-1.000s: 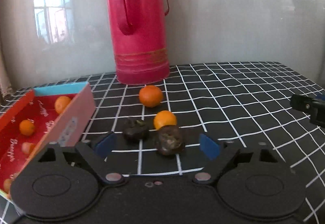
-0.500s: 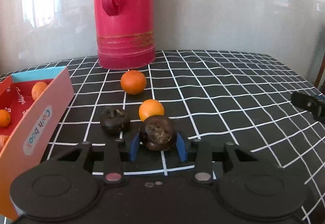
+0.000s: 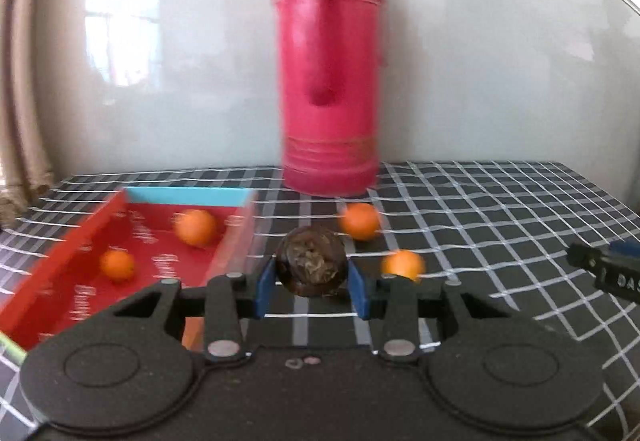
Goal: Organize fruits
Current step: 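Carry the dark fruit into the box and open the left tool, then grasp the other dark round fruit with the right tool, then lower the dark fruit into the box and open the right tool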
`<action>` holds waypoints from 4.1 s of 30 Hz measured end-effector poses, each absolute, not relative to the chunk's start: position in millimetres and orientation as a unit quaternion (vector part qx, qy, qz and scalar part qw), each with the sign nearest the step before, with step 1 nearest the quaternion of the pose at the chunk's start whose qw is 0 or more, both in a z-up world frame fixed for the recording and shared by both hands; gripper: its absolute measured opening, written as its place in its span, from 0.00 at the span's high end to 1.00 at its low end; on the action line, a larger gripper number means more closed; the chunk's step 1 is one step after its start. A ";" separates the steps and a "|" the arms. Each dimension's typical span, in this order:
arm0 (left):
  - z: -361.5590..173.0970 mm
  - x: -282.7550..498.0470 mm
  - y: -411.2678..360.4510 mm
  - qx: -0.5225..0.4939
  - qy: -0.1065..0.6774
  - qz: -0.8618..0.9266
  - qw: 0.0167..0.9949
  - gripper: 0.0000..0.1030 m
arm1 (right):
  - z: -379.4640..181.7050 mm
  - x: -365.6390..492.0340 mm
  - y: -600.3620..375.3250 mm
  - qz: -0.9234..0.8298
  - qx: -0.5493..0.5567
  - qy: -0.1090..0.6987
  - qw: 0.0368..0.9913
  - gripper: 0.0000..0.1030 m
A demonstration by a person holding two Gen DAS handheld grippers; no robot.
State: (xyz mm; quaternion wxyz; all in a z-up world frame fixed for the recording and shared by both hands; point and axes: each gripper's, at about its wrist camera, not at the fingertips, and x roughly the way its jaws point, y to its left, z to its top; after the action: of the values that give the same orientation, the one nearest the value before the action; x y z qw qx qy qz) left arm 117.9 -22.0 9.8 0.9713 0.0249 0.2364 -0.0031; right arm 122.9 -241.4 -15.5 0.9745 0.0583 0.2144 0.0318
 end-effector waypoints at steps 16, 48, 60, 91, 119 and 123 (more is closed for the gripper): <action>16.4 100.3 75.7 -0.011 0.245 0.088 0.965 0.71 | -9.4 124.0 -160.4 0.103 0.031 0.201 0.974 0.36; 25.9 78.5 87.7 -0.025 0.163 0.125 0.978 0.06 | -11.8 128.5 -151.5 0.114 0.022 0.203 0.972 0.36; 19.9 79.1 109.5 -0.022 0.179 0.147 0.972 0.06 | -13.8 138.3 -113.0 0.160 -0.002 0.214 0.964 0.36; 14.9 56.3 205.3 -0.065 0.198 0.234 0.950 0.06 | -35.8 201.7 -46.1 0.185 -0.029 0.310 0.932 0.63; 17.9 37.3 218.4 -0.055 0.203 0.246 0.946 0.06 | -1.8 96.7 45.2 0.328 -0.095 0.111 0.933 0.45; 17.7 37.4 217.7 -0.056 0.204 0.243 0.947 0.06 | 1.8 86.6 34.9 0.300 -0.078 0.054 0.949 0.06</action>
State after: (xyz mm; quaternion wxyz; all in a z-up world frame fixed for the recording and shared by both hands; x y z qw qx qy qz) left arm 37.4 217.7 17.7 0.9467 -0.0562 0.2038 0.2431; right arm 86.6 34.9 1.8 0.9491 -0.0782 0.0537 0.3005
